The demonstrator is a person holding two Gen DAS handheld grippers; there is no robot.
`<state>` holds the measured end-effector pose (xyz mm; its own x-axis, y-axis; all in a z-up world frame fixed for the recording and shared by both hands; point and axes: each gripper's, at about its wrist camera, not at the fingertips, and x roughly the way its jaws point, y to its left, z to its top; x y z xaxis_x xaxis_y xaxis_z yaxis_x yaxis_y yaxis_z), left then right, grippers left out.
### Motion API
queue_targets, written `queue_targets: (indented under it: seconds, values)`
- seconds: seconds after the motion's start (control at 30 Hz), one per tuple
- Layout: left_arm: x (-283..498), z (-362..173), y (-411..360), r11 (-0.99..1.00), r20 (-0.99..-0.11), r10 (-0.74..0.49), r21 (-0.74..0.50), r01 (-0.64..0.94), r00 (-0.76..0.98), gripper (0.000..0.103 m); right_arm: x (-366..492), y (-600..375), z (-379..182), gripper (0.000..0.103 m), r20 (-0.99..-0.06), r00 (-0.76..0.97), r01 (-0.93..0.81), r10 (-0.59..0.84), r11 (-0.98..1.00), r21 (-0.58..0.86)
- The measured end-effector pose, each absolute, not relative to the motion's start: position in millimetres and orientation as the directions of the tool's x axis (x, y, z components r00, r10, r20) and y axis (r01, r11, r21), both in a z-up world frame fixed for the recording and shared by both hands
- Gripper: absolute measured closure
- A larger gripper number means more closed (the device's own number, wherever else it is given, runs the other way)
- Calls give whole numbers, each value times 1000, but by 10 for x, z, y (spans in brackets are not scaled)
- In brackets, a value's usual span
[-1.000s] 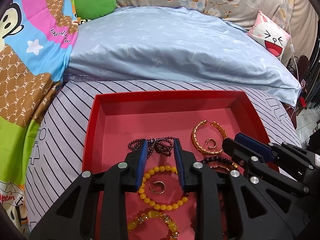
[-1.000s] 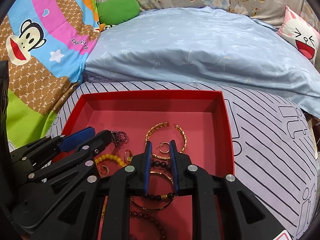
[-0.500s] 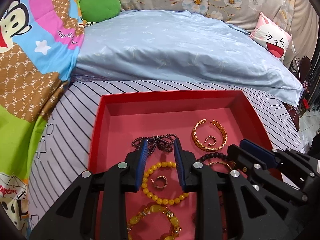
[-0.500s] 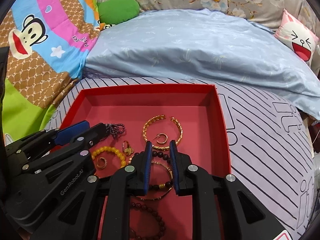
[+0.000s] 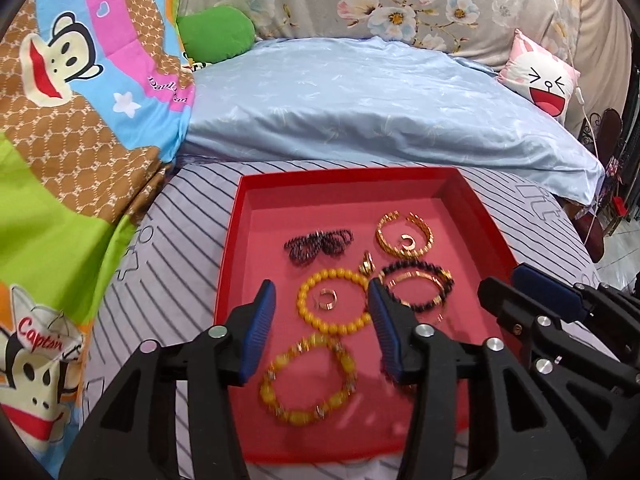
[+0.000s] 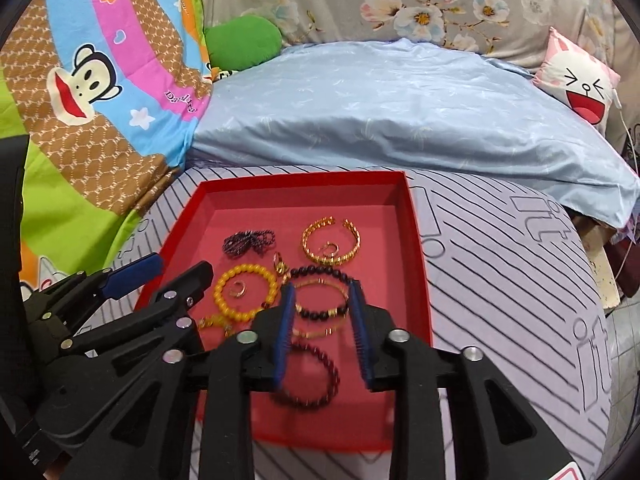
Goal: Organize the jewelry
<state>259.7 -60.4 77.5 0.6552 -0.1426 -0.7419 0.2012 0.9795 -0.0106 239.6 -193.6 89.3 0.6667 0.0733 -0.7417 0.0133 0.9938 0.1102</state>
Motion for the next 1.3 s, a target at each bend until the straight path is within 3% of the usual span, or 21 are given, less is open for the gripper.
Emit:
queue_targets:
  seconds: [0.17,0.43,0.63,1.3]
  values:
    - [2342,802,-548,984,-739,-125,-7,178,662,45,2154,-1972,908,65,-741,668,33,64,993,116]
    - [2055,805,-463,990,-744,-89,7,140,663,28,1849,-2058,897,37,-741,672,86,8,992,89]
    - [1914,763,-417,993,-747,-62,20,115,661,15,1701,-2115,838,23,-746,666,110,-4,990,93]
    - [1640,573,-317,995,-772,-43,25,98,634,9,1466,-2068,721,18,-754,655,137,-43,989,63]
